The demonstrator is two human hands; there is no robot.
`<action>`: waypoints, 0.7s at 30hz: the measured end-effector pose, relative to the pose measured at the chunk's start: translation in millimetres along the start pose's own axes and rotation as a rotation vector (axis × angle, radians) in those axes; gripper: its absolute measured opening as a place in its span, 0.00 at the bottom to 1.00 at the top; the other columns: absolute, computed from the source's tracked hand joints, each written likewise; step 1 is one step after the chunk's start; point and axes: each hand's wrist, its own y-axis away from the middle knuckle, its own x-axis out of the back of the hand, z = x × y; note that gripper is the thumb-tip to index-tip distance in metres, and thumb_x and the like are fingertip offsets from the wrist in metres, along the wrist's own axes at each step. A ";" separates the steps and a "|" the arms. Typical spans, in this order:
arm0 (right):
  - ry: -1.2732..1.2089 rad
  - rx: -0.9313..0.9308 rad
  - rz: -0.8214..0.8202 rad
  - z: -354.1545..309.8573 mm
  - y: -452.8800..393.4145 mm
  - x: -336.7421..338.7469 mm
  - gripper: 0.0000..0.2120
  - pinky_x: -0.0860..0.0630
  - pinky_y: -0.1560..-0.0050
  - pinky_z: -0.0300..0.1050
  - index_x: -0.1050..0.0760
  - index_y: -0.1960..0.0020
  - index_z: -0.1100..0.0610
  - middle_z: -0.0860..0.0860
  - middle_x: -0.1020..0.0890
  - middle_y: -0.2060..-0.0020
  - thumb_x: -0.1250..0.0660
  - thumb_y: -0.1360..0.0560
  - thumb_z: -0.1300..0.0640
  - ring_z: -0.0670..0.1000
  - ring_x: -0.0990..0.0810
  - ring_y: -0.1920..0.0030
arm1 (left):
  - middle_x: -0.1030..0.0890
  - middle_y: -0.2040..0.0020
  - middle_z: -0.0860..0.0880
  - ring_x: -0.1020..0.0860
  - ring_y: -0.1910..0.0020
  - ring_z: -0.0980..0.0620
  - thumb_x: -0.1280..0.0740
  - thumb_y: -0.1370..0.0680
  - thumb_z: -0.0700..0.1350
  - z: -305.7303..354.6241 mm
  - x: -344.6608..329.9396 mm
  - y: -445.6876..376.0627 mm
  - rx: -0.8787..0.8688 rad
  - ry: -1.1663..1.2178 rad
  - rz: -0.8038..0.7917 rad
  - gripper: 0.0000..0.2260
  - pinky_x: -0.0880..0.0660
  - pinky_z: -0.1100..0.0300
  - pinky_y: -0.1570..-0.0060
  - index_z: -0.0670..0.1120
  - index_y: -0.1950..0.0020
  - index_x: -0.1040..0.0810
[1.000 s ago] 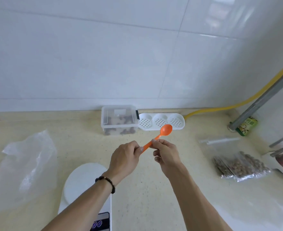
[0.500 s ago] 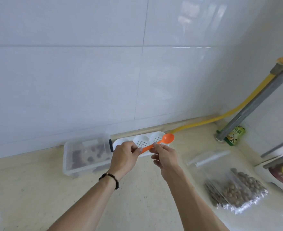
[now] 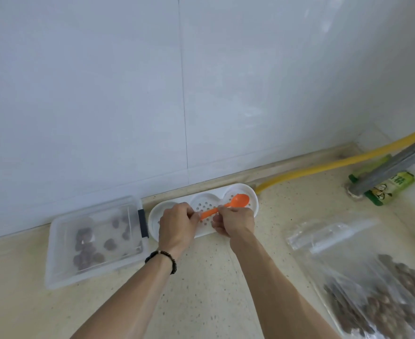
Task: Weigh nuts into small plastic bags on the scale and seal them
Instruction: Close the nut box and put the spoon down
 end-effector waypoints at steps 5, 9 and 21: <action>0.047 -0.001 0.025 -1.6 4.0 2.6 0.09 0.22 0.74 0.39 0.21 0.57 0.64 0.58 0.16 0.67 0.31 0.22 0.58 0.49 0.20 0.76 | 0.22 0.68 0.50 0.24 0.68 0.52 0.31 0.22 0.49 1.5 0.5 2.0 -0.053 -0.092 0.028 0.12 0.25 0.55 0.67 0.44 0.62 0.21; 0.068 0.035 -0.001 -1.9 19.5 9.2 0.08 0.22 0.70 0.40 0.21 0.53 0.62 0.57 0.16 0.65 0.33 0.21 0.57 0.50 0.18 0.72 | 0.28 0.69 0.52 0.31 0.69 0.55 0.35 0.21 0.52 4.1 11.8 12.4 -0.136 -0.211 0.082 0.16 0.38 0.62 0.70 0.46 0.65 0.29; 0.655 0.770 0.020 11.9 137.0 22.2 0.12 0.23 0.49 0.50 0.23 0.42 0.55 0.49 0.19 0.47 0.39 0.20 0.51 0.53 0.20 0.47 | 0.20 0.45 0.48 0.24 0.41 0.48 0.35 0.21 0.52 -25.8 89.0 103.1 -0.458 -0.323 0.195 0.14 0.23 0.54 0.53 0.45 0.41 0.21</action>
